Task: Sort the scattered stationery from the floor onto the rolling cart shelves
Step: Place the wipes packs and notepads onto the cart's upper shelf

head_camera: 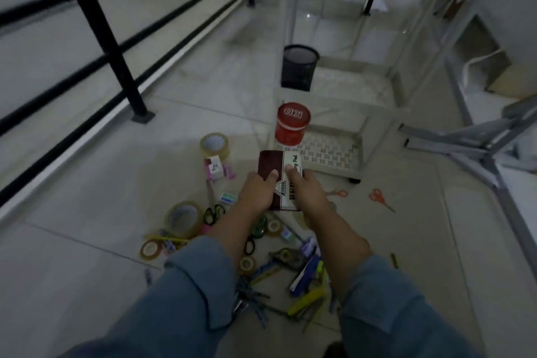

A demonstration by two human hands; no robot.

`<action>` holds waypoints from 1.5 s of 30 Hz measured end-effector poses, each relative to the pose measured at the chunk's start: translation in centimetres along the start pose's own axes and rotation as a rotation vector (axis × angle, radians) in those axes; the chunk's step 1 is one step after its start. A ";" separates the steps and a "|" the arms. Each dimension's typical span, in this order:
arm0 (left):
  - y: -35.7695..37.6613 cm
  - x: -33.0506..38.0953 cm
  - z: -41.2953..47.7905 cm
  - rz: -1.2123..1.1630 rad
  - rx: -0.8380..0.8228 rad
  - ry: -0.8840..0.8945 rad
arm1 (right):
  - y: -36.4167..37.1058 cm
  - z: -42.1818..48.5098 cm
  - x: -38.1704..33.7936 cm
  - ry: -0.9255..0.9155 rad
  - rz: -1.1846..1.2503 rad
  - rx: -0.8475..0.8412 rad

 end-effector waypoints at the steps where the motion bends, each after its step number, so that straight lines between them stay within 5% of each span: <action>1: 0.2 2.0 -0.3 0.021 0.013 0.025 | -0.7 -0.2 -1.5 -0.003 0.049 -0.007; 7: 1.5 13.7 -3.2 0.062 -0.002 0.113 | -5.5 -2.0 -10.3 -0.056 0.128 -0.005; 12: 1.9 21.5 -4.6 0.100 -0.003 0.276 | -8.2 -2.5 -17.6 -0.284 0.099 0.102; 20: -1.4 31.3 -0.5 0.620 0.483 1.010 | -12.1 2.2 -31.7 -0.496 0.207 0.291; 27: -1.1 32.2 4.9 1.067 0.395 0.935 | -13.1 8.9 -37.4 -0.252 -0.004 0.316; 31: -0.2 30.7 6.5 1.018 0.348 0.939 | -13.3 12.5 -37.0 -0.190 -0.222 0.288; 37: -0.1 30.5 7.0 0.968 0.387 1.010 | -13.9 17.1 -36.3 -0.175 -0.217 0.283; 45: 0.4 30.1 7.0 0.928 0.416 1.001 | -13.3 14.7 -36.5 -0.151 -0.517 0.262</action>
Point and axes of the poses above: each hand's wrist, its own z-axis towards the middle knuckle, its own y-axis out of the palm, x = y × z, the point moved 1 cm from there along z, towards the middle knuckle, and after that the axes turned 3 degrees about -z, right-handed, at the moved point
